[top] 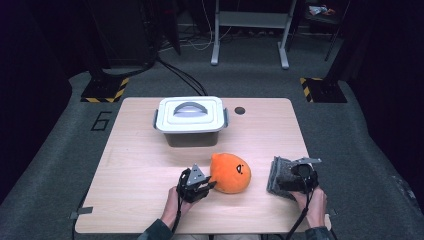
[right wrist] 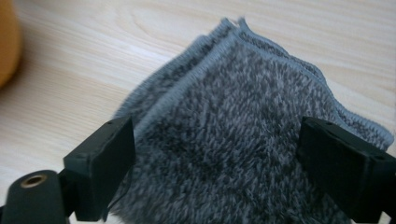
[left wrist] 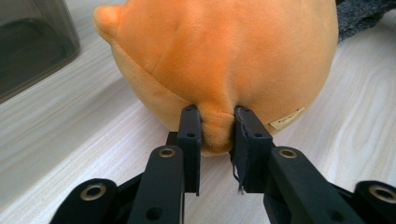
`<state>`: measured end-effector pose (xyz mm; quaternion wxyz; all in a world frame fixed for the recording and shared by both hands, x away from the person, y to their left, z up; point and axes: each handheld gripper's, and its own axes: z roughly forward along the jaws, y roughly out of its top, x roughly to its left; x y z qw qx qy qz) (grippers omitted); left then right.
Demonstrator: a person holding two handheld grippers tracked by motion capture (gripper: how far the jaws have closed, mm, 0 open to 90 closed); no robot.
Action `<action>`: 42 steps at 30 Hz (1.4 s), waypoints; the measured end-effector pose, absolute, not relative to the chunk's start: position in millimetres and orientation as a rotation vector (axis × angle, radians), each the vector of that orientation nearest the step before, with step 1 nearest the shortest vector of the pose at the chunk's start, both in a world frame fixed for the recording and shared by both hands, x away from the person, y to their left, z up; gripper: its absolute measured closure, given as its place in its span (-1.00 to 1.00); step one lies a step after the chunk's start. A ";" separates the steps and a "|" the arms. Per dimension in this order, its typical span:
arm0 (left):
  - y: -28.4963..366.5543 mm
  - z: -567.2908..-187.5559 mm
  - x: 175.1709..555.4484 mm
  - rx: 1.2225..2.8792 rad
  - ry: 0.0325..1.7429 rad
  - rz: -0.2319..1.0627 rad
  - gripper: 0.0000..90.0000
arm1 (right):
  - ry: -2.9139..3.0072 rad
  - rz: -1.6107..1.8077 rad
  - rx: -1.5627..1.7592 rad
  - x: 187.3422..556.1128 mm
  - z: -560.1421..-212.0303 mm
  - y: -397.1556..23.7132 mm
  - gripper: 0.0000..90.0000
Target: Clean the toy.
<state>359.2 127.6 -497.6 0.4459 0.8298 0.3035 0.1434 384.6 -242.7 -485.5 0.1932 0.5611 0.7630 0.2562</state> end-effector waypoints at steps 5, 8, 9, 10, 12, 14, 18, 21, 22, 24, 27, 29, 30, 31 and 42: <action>126.6 -497.9 357.5 2.044 0.757 0.364 0.71 | 2.167 0.639 1.615 391.8 -496.1 -242.0 -0.79; 125.5 -496.4 356.0 2.048 0.754 0.362 0.72 | 2.189 0.617 1.633 395.2 -501.3 -242.3 -0.69; 124.6 -497.0 355.6 2.038 0.761 0.373 0.72 | 2.190 0.618 1.636 395.8 -502.9 -242.7 -0.67; 124.4 -497.2 355.2 2.031 0.766 0.367 0.72 | 2.190 0.630 1.649 395.8 -503.9 -243.7 -0.61; 123.6 -497.1 354.5 2.030 0.767 0.370 0.72 | 2.182 0.635 1.670 394.7 -503.7 -243.1 -0.54; 123.3 -496.5 354.6 2.032 0.763 0.377 0.72 | 2.178 0.638 1.675 394.2 -503.5 -242.8 -0.49; 122.3 -495.2 353.6 2.031 0.766 0.371 0.71 | 2.160 0.655 1.672 392.0 -502.0 -244.9 -0.18; 122.2 -494.8 353.1 2.032 0.771 0.369 0.71 | 2.152 0.668 1.648 390.8 -501.6 -246.9 0.04; 121.3 -494.8 352.6 2.026 0.776 0.373 0.71 | 2.146 0.677 1.648 389.5 -501.3 -246.3 0.20; 120.3 -494.5 352.3 2.020 0.775 0.373 0.71 | 2.144 0.693 1.642 387.9 -501.3 -245.2 0.36; 119.9 -494.1 352.1 2.023 0.774 0.377 0.70 | 2.142 0.712 1.623 386.4 -502.1 -244.9 0.49; 119.9 -494.1 351.8 2.023 0.778 0.375 0.70 | 2.138 0.727 1.612 385.8 -502.7 -245.5 0.57; 119.8 -494.0 352.0 2.023 0.778 0.375 0.70 | 2.135 0.735 1.614 385.5 -502.9 -245.8 0.60; 119.7 -493.9 352.1 2.022 0.780 0.375 0.70 | 2.133 0.746 1.612 385.7 -503.0 -246.5 0.63; 117.2 -490.0 351.8 2.011 0.789 0.386 0.70 | 2.108 0.981 1.580 380.6 -480.5 -253.4 0.69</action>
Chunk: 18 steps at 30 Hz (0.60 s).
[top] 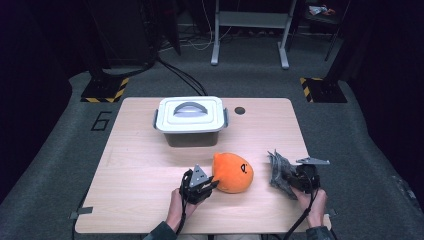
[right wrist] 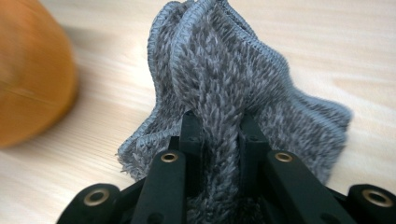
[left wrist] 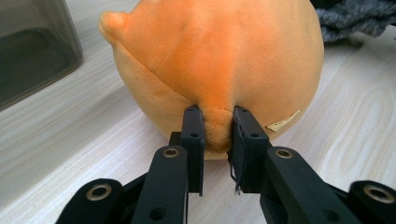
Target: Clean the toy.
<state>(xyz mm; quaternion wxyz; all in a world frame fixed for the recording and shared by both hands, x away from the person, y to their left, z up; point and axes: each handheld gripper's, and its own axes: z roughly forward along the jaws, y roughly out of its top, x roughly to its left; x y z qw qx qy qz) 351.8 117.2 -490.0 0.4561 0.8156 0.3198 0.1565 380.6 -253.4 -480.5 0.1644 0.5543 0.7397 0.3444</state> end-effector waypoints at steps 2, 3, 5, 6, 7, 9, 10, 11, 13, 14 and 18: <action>116.2 -489.7 352.0 2.006 0.792 0.397 0.70 | 2.112 1.024 1.561 378.9 -470.9 -250.6 0.69; 116.1 -488.9 352.3 2.012 0.791 0.392 0.70 | 2.112 1.024 1.561 378.9 -470.9 -250.6 0.69; 114.9 -487.7 352.4 2.015 0.797 0.384 0.70 | 2.117 1.063 1.542 376.2 -461.3 -246.7 0.69; 114.4 -487.5 352.9 2.012 0.794 0.405 0.70 | 2.122 1.085 1.513 374.0 -453.3 -242.6 0.69; 113.7 -487.1 352.8 2.012 0.795 0.399 0.70 | 2.122 1.085 1.513 374.0 -453.3 -242.6 0.69; 113.2 -485.6 353.4 2.022 0.794 0.399 0.70 | 2.134 1.116 1.481 371.0 -442.9 -235.7 0.69; 112.9 -484.6 354.0 2.028 0.792 0.405 0.70 | 2.147 1.133 1.446 369.2 -435.2 -229.4 0.69; 112.9 -484.6 354.0 2.028 0.792 0.405 0.70 | 2.147 1.133 1.446 369.2 -435.2 -229.4 0.69; 112.3 -483.8 354.1 2.031 0.789 0.406 0.70 | 2.166 1.155 1.410 367.4 -426.6 -220.9 0.69; 111.9 -483.2 354.1 2.033 0.786 0.406 0.70 | 2.173 1.163 1.382 367.1 -423.0 -216.3 0.69; 108.8 -481.7 353.2 2.035 0.783 0.413 0.70 | 2.223 1.173 1.307 367.3 -409.1 -193.7 0.68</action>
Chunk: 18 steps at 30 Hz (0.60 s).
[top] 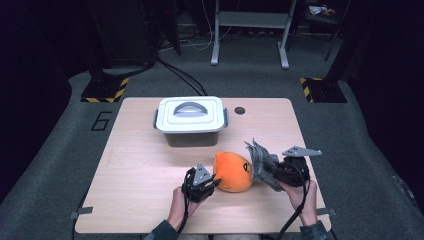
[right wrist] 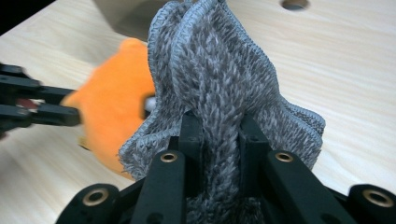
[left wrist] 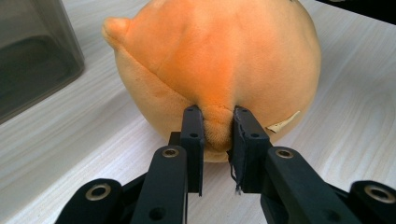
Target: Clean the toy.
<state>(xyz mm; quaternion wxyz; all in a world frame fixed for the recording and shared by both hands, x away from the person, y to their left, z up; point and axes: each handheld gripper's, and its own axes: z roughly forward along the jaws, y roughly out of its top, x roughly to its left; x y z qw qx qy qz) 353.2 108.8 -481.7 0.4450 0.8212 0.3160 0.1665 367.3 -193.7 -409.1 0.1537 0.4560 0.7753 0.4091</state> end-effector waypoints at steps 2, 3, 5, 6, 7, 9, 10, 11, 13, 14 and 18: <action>107.0 -481.5 353.1 2.032 0.781 0.425 0.70 | 2.247 1.177 1.270 368.9 -405.1 -182.2 0.68; 107.0 -480.5 353.4 2.046 0.771 0.424 0.70 | 2.258 1.172 1.257 369.6 -404.0 -177.8 0.68; 104.9 -480.0 353.1 2.045 0.766 0.423 0.70 | 2.281 1.163 1.221 371.8 -402.0 -166.6 0.68; 103.7 -479.6 352.8 2.046 0.764 0.425 0.70 | 2.296 1.160 1.211 373.1 -401.5 -161.2 0.68; 103.3 -479.3 353.0 2.049 0.757 0.430 0.70 | 2.309 1.157 1.193 375.0 -401.3 -154.8 0.68; 101.6 -479.5 353.0 2.044 0.756 0.440 0.70 | 2.328 1.152 1.173 377.1 -401.1 -146.6 0.68; 101.3 -479.1 353.1 2.049 0.754 0.425 0.70 | 2.336 1.150 1.169 377.9 -401.1 -141.9 0.68; 100.6 -479.2 353.3 2.045 0.755 0.438 0.70 | 2.343 1.151 1.154 379.0 -401.4 -137.6 0.68; 100.0 -478.9 354.0 2.045 0.753 0.438 0.70 | 2.357 1.146 1.131 380.6 -401.6 -130.0 0.68; 99.7 -478.7 354.1 2.045 0.753 0.438 0.70 | 2.366 1.141 1.120 381.9 -402.5 -123.4 0.67; 97.9 -478.6 354.1 2.051 0.748 0.418 0.69 | 2.374 1.131 1.102 382.4 -405.2 -114.0 0.67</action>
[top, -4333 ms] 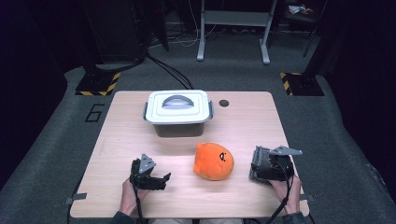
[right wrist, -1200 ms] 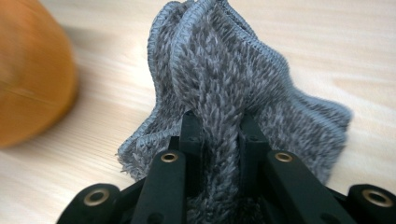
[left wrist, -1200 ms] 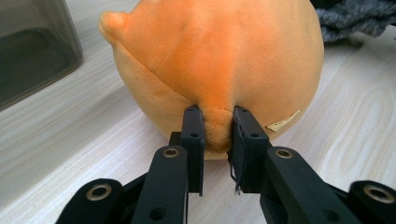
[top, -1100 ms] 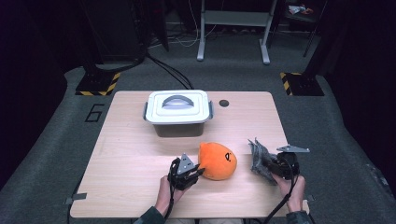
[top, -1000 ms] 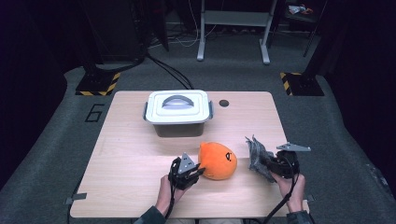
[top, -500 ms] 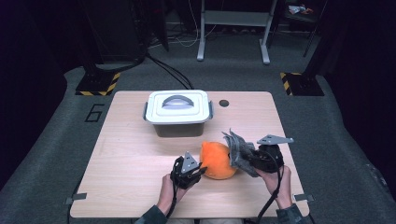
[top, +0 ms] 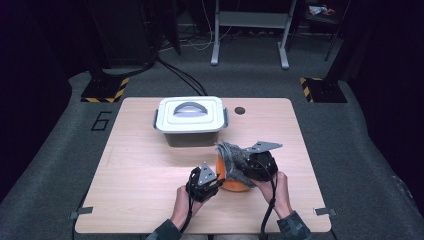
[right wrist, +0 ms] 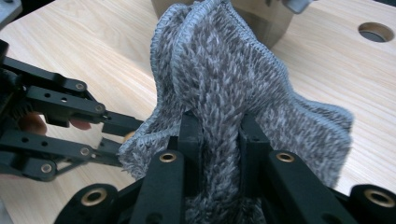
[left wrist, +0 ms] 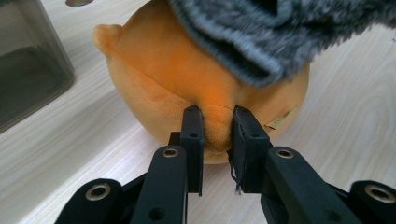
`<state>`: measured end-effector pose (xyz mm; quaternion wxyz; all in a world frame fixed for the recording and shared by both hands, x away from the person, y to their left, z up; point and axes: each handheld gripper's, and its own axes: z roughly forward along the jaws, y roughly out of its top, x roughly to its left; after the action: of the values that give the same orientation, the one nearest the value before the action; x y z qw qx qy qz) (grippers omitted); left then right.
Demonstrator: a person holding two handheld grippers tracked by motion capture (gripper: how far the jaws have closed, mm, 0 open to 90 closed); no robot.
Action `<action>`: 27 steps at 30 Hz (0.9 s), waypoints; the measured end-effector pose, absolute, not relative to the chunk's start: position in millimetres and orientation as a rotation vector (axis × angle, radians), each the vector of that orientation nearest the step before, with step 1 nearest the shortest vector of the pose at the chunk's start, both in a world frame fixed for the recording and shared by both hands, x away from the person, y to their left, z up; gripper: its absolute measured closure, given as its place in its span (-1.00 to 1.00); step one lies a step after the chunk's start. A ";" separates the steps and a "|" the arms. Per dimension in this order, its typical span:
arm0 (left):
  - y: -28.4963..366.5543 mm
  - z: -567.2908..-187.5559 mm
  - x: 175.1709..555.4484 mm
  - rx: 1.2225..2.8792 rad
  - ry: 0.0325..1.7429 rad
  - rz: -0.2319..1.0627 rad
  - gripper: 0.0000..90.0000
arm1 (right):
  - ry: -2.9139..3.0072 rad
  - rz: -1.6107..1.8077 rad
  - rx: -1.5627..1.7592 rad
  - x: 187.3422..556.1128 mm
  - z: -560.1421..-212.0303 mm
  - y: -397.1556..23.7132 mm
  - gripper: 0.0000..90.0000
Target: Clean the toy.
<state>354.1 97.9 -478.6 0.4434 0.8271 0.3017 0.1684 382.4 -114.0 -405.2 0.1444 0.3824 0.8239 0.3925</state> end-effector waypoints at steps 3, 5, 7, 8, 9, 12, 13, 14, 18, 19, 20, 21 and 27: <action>96.6 -478.9 354.4 2.049 0.744 0.429 0.69 | 2.376 1.125 1.087 382.5 -407.1 -110.5 0.66; 95.0 -479.1 354.4 2.050 0.742 0.424 0.70 | 2.380 1.132 1.082 383.1 -409.7 -107.7 0.66; 93.5 -479.7 354.7 2.052 0.739 0.423 0.70 | 2.380 1.133 1.075 384.3 -412.7 -105.6 0.66; 93.3 -479.5 354.8 2.061 0.734 0.407 0.70 | 2.387 1.131 1.073 384.9 -414.2 -105.0 0.66; 92.6 -480.1 354.8 2.057 0.735 0.417 0.70 | 2.386 1.121 1.075 385.3 -415.6 -104.1 0.66; 92.9 -480.7 355.6 2.056 0.739 0.412 0.70 | 2.380 1.093 1.063 386.0 -418.6 -102.9 0.66; 92.8 -481.0 355.7 2.052 0.745 0.409 0.70 | 2.380 1.093 1.063 386.0 -418.6 -102.9 0.66; 93.5 -480.8 356.3 2.059 0.742 0.403 0.70 | 2.376 1.080 1.059 385.9 -419.1 -102.4 0.66; 94.0 -481.3 356.9 2.059 0.743 0.401 0.70 | 2.372 1.060 1.052 385.5 -419.4 -102.3 0.66; 94.0 -481.3 356.9 2.059 0.743 0.401 0.70 | 2.372 1.060 1.052 385.5 -419.4 -102.3 0.66; 94.3 -481.3 357.2 2.063 0.741 0.402 0.70 | 2.374 1.058 1.059 385.3 -419.3 -102.6 0.66; 94.3 -481.5 357.2 2.062 0.741 0.403 0.70 | 2.376 1.059 1.069 385.1 -419.2 -103.7 0.66; 94.0 -482.1 357.0 2.058 0.743 0.394 0.70 | 2.367 1.062 1.085 385.1 -419.9 -108.3 0.66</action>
<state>357.0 94.0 -482.1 0.4431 0.8299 0.2995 0.1590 385.1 -108.3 -419.9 0.1640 0.3805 0.8304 0.3725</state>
